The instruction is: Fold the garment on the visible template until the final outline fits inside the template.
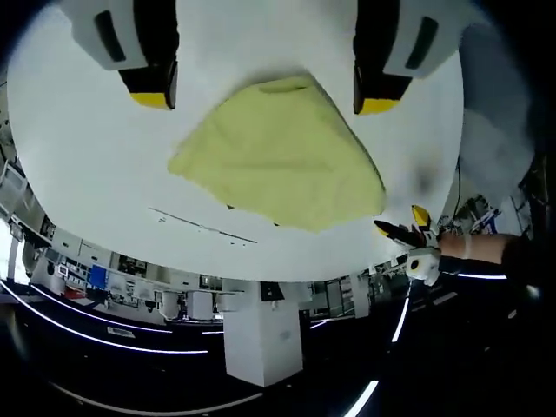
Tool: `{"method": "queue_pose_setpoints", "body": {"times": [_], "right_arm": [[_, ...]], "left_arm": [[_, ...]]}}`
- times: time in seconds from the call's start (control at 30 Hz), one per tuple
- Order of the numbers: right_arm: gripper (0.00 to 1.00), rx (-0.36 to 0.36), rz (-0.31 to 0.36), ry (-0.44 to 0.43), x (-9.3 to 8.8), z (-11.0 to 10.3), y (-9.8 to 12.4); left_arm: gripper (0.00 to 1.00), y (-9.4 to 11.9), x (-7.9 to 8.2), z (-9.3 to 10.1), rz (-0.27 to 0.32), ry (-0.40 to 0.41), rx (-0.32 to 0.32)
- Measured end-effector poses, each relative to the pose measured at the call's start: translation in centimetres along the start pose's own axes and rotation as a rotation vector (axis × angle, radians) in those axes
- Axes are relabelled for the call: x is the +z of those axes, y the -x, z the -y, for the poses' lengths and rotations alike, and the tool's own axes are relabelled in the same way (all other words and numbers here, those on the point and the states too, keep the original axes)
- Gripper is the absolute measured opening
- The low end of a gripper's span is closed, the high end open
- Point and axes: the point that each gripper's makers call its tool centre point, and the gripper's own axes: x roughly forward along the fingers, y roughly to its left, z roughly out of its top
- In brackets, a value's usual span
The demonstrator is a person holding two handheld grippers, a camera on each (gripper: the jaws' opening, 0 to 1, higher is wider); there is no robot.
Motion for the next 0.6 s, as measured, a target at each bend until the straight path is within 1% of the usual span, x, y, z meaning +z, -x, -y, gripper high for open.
{"method": "queue_pose_setpoints", "body": {"times": [0.13, 0.2, 0.23, 0.37, 0.43, 0.53, 0.6], "right_arm": [[0.81, -0.003, -0.004, -0.013, -0.6, -0.4, 0.3], [0.78, 0.003, -0.009, -0.029, -0.9, -0.4, 0.4], [0.75, 0.007, -0.007, -0.034, -1.1, -0.5, 0.4], [0.63, 0.019, -0.007, -0.062, -1.3, -1.1, 0.5], [0.59, 0.021, -0.002, -0.061, -1.6, -1.2, 0.4], [0.55, 0.037, -0.016, -0.084, -2.3, -1.6, 0.2], [0.52, 0.043, -0.026, -0.091, -2.9, -1.8, 0.1]], "left_arm": [[0.73, 0.5, -0.6, -0.5, -0.008, 0.008, 0.003], [0.71, 0.7, -0.6, -0.6, -0.002, 0.01, 0.009], [0.7, 1.0, -0.7, -1.0, -0.002, 0.016, 0.014], [0.62, 1.2, -1.1, -1.7, 0.006, 0.042, 0.021], [0.59, 1.1, -1.4, -2.2, 0.003, 0.048, 0.026], [0.54, 1.0, -1.9, -2.7, 0.006, 0.075, 0.038], [0.49, 0.8, -2.4, -2.8, -0.012, 0.079, 0.049]]}}
